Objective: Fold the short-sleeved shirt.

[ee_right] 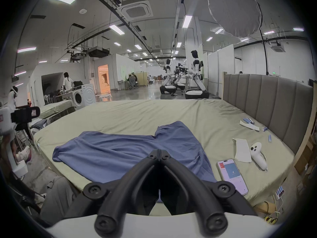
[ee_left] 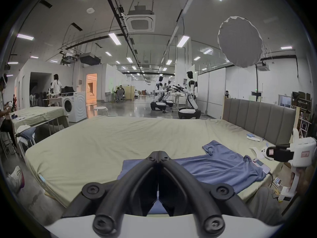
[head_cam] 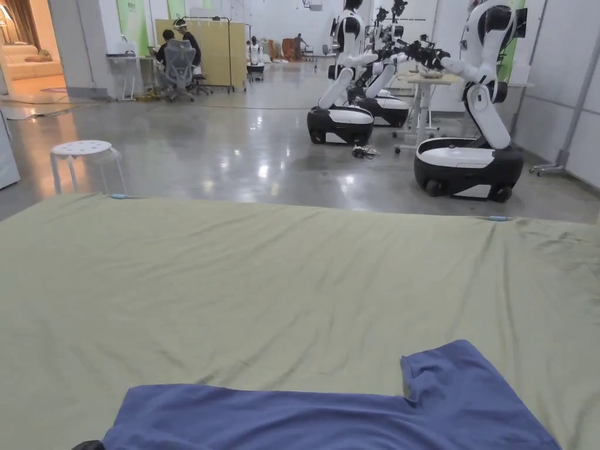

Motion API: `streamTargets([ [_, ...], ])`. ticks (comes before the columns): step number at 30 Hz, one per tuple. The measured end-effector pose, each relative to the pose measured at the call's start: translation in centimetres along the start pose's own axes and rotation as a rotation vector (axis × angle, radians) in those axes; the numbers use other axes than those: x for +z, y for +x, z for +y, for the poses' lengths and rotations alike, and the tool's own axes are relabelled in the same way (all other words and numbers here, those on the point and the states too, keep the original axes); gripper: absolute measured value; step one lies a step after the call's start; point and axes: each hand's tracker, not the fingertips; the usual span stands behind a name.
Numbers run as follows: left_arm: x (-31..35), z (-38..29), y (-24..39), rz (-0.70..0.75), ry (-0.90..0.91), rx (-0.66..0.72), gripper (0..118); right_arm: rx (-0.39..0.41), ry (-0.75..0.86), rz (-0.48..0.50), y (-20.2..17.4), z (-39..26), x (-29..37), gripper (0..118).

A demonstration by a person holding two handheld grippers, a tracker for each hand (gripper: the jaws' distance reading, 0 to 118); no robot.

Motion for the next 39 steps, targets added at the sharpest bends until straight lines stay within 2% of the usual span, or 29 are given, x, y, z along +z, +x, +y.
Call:
streamTargets([
  [4,0.0,-0.1,-0.8,0.051,-0.022,-0.009,0,0.028,-0.017,-0.019,0.5,-0.4,-0.7,0],
  [9,-1.1,0.3,-2.2,0.065,-0.042,0.012,0,0.016,-0.015,-0.015,1.0,-0.3,-1.5,0],
  [13,-5.2,0.9,-5.0,0.027,-0.181,0.051,0,-0.005,-0.020,0.005,1.2,-0.6,-2.0,0],
  [15,-9.3,0.6,-7.2,-0.002,-0.272,0.128,24,-0.014,-0.029,0.019,1.7,-1.0,-2.4,0],
  [17,-14.1,0.0,-9.3,-0.031,-0.354,0.149,59,-0.033,-0.050,0.031,2.0,-1.6,-2.8,0],
  [18,-16.6,-0.3,-10.4,-0.013,-0.388,0.148,66,-0.047,-0.061,0.042,2.3,-1.8,-3.0,0],
  [19,-19.0,-0.5,-10.9,0.009,-0.441,0.120,67,-0.060,-0.064,0.051,2.6,-2.0,-3.0,0],
  [21,-23.7,-1.1,-11.7,0.013,-0.552,0.095,67,-0.093,-0.078,0.052,3.0,-2.4,-3.0,0],
  [24,-29.6,-2.2,-12.7,0.004,-0.684,0.206,67,-0.123,-0.094,0.020,3.9,-3.0,-3.0,0],
  [28,-33.2,-3.5,-14.0,0.073,-0.739,0.184,66,-0.143,-0.117,-0.007,5.3,-3.7,-2.9,0],
  [31,-34.6,-4.4,-13.5,0.067,-0.790,0.245,61,-0.155,-0.144,-0.016,6.1,-4.1,-3.3,0],
  [33,-35.8,-5.5,-13.5,0.060,-0.854,0.264,53,-0.156,-0.157,-0.021,6.5,-4.3,-3.6,0],
  [35,-36.2,-5.8,-12.6,0.129,-0.859,0.102,27,-0.157,-0.166,-0.021,6.7,-4.3,-3.9,0],
  [36,-36.3,-5.7,-12.0,0.115,-0.844,0.066,19,-0.155,-0.168,-0.018,6.8,-4.3,-4.1,0],
  [37,-36.4,-5.6,-11.5,0.105,-0.850,0.056,7,-0.151,-0.170,-0.014,6.0,-4.0,-4.3,0],
  [39,-36.6,-6.0,-9.8,0.094,-0.866,0.041,3,-0.132,-0.180,0.002,6.2,-3.2,-5.3,0],
])
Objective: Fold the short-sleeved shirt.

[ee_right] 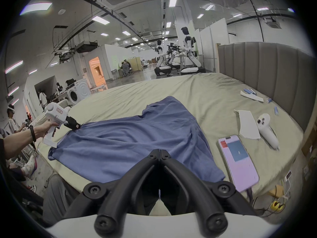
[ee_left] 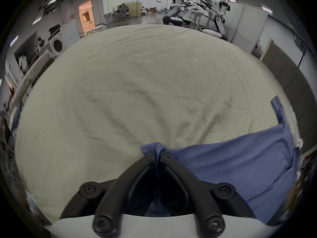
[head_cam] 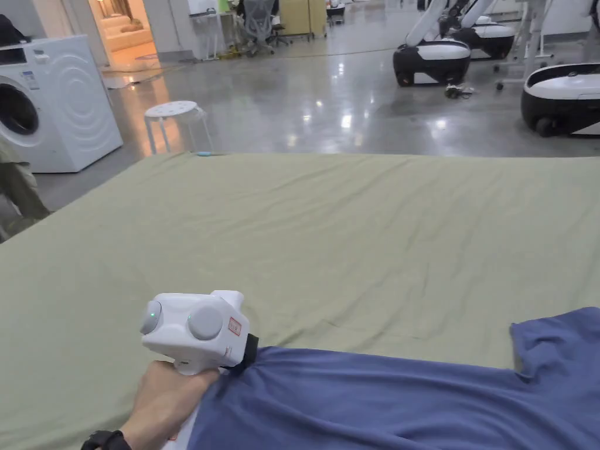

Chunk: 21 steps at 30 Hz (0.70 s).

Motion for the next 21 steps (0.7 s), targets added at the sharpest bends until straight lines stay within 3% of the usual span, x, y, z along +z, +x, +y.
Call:
streamTargets([
  [2,-0.8,0.0,1.2,0.087,-0.017,-0.115,3,0.015,-0.014,0.012,0.5,2.4,-1.6,2],
  [3,-2.1,0.2,0.4,0.097,-0.029,-0.118,3,0.009,-0.024,0.029,1.1,4.1,-2.8,15],
  [4,-2.2,0.3,0.5,0.096,-0.030,-0.123,3,-0.012,-0.057,0.053,1.7,6.0,-4.2,37],
  [5,-2.2,0.5,0.5,0.097,-0.037,-0.142,3,-0.036,-0.084,0.064,2.5,8.0,-6.0,79],
  [6,-2.2,0.7,0.4,0.092,-0.045,-0.149,3,-0.044,-0.120,0.070,2.6,10.0,-7.9,105],
  [7,-1.4,0.8,0.7,0.086,-0.050,-0.143,3,-0.028,-0.137,0.062,3.2,11.5,-10.1,114],
  [10,-1.5,1.1,-0.1,0.059,-0.056,-0.091,3,-0.001,-0.229,-0.012,5.4,14.7,-17.5,112],
  [13,-0.6,0.6,0.4,0.040,-0.063,-0.066,3,0.013,-0.488,-0.104,7.3,15.6,-25.5,111],
  [15,-1.0,1.2,-1.4,0.029,-0.071,-0.052,3,-0.001,-0.588,-0.160,8.5,14.6,-28.7,99],
  [17,-1.2,1.4,-1.4,0.025,-0.081,-0.046,3,-0.023,-0.635,-0.197,8.9,13.9,-29.9,76],
  [19,-1.0,1.1,-1.0,0.028,-0.088,-0.055,3,-0.009,-0.642,-0.173,8.5,12.9,-29.8,69],
  [21,-1.2,1.1,-0.7,0.033,-0.091,-0.065,3,0.110,-0.628,-0.192,7.5,12.2,-29.6,65],
])
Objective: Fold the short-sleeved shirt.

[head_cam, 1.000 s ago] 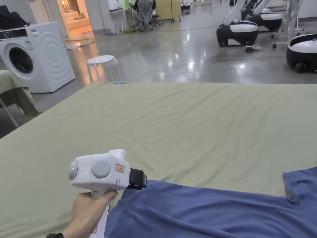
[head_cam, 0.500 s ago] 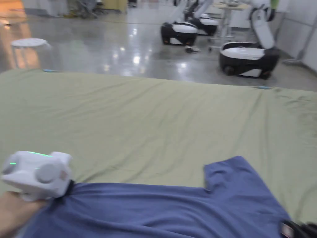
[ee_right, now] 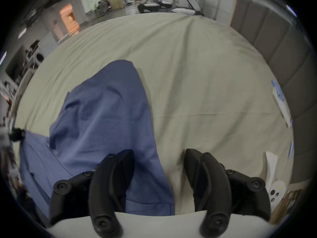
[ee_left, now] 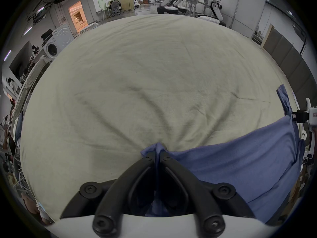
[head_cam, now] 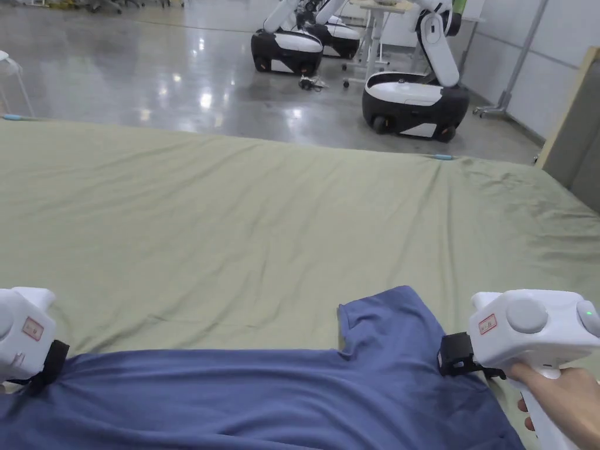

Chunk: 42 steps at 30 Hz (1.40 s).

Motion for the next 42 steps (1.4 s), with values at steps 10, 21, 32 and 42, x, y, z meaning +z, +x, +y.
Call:
streamTargets([
  [10,4.7,-1.8,-1.8,-0.098,0.236,0.112,2,-0.006,0.207,0.057,-0.7,-3.0,5.8,0],
  [21,17.1,-17.4,-6.6,-0.288,0.369,0.153,2,-0.114,0.376,0.240,2.6,-18.1,18.9,0],
  [32,13.4,-25.9,-6.1,-0.350,0.328,0.255,4,-0.196,0.305,0.197,1.2,-28.3,16.0,0],
  [42,21.8,-26.6,-3.6,-0.090,0.734,0.088,76,-0.167,0.521,0.142,-1.7,-28.5,21.0,96],
])
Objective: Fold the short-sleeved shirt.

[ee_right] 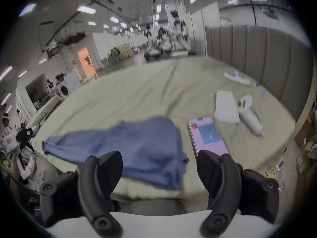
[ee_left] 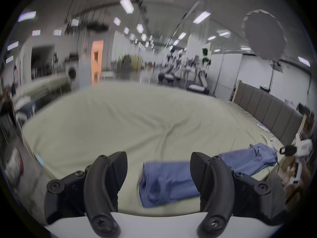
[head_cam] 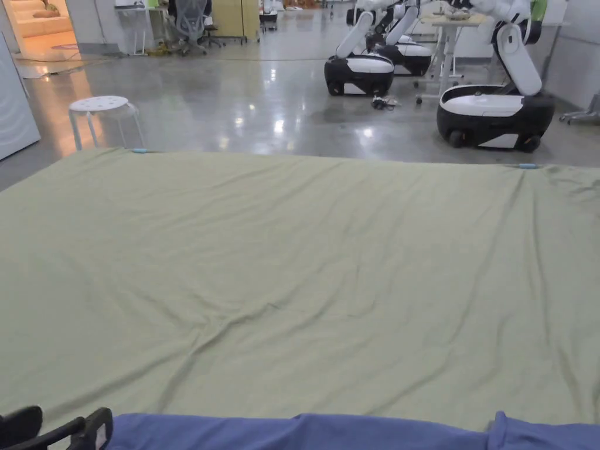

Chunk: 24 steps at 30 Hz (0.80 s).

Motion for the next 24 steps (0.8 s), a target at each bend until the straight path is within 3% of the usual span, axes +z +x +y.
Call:
streamTargets([
  [5,3.2,2.0,4.6,0.000,0.189,-0.040,76,0.017,0.230,0.090,-4.6,1.4,3.1,97],
  [9,5.1,2.0,8.5,0.053,0.310,-0.041,74,0.006,0.264,0.121,-7.9,2.0,3.4,97],
  [11,5.6,2.0,9.9,0.043,0.310,-0.083,73,0.044,0.259,0.154,-9.0,2.2,3.1,94],
  [13,5.9,2.1,10.9,0.027,0.296,-0.107,67,0.105,0.253,0.175,-10.0,2.2,3.0,73],
  [14,6.1,2.2,11.3,0.014,0.290,-0.108,55,0.120,0.248,0.169,-10.5,2.3,2.9,54],
  [15,6.3,2.3,11.5,-0.008,0.282,-0.109,40,0.129,0.248,0.172,-8.4,1.3,2.5,39],
  [17,6.2,2.4,11.7,-0.039,0.269,-0.115,2,0.137,0.254,0.180,-8.7,1.2,2.5,10],
  [19,6.0,2.3,12.0,-0.029,0.261,-0.106,0,0.147,0.281,0.161,-9.1,0.7,2.8,0],
  [24,5.6,2.4,11.5,-0.035,0.230,-0.083,0,0.200,0.282,0.112,-9.6,0.5,2.5,0],
])
